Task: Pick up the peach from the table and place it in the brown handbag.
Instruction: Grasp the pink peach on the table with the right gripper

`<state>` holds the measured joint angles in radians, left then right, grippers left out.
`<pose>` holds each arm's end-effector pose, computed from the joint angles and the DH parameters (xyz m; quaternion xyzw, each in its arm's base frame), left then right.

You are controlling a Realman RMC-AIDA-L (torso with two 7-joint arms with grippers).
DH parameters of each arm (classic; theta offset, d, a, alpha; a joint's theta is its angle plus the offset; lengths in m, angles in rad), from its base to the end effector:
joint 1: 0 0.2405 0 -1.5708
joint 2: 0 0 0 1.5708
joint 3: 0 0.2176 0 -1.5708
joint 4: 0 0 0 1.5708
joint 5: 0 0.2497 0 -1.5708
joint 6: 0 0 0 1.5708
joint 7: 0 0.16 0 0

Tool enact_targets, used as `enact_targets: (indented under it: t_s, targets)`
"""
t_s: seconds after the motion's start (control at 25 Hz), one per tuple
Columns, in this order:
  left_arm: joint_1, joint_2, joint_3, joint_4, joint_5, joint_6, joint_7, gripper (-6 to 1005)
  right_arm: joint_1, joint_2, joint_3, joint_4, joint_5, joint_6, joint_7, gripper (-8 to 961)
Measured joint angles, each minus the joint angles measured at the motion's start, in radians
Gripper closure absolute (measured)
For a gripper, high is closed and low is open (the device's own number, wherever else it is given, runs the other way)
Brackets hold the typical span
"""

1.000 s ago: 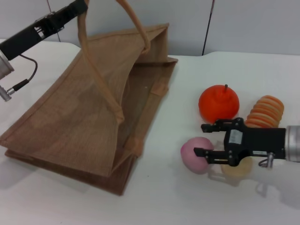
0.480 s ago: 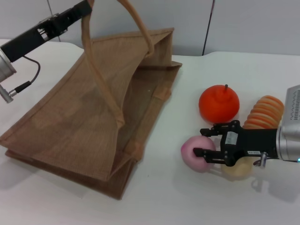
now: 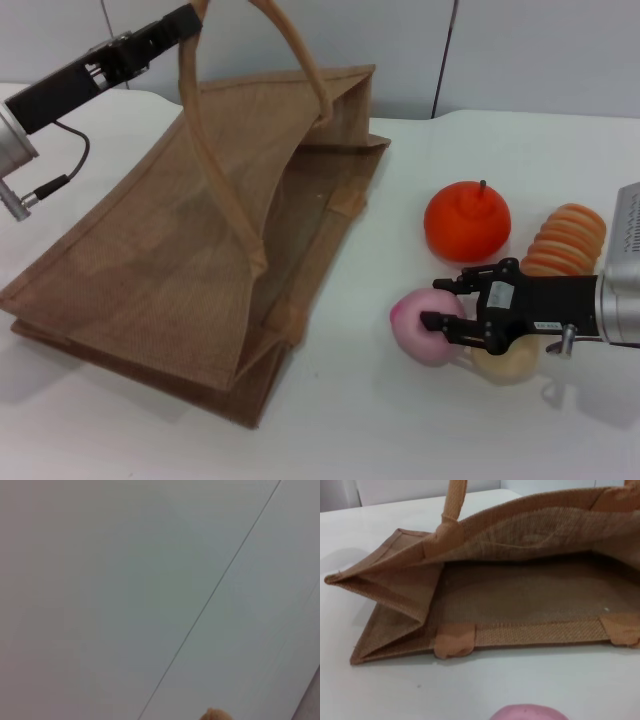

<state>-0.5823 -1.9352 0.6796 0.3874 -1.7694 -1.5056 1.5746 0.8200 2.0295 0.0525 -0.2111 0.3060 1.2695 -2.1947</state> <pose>-0.2377 0.3982 0.0821 -0.7722 -0.3365 -0.4998 0.2018 0.2694 0.3622 -0.0677 -0.9783 0.1157 0.1138 0.1287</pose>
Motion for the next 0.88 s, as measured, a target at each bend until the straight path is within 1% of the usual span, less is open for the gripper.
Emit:
enact_targets:
  t_s: [0.08,0.56,0.68,0.88]
  targets:
    - [0.0,0.0,0.0,0.0,0.0,-0.001,-0.001,883,0.0,-0.001,-0.001,-0.001,-0.005,-0.001,0.0,477]
    - [-0.004,0.007,0.002,0.001,0.013,-0.012,-0.03,883,0.001,-0.002,-0.01,-0.016,-0.004,0.001,0.013,566]
    - [-0.004,0.007,0.002,0.001,0.013,-0.022,-0.03,883,0.0,-0.003,-0.003,-0.031,0.001,0.028,0.008,579]
    - [-0.006,0.008,0.002,0.001,0.013,-0.05,-0.035,884,0.001,-0.003,0.027,-0.063,0.009,0.111,-0.024,601]
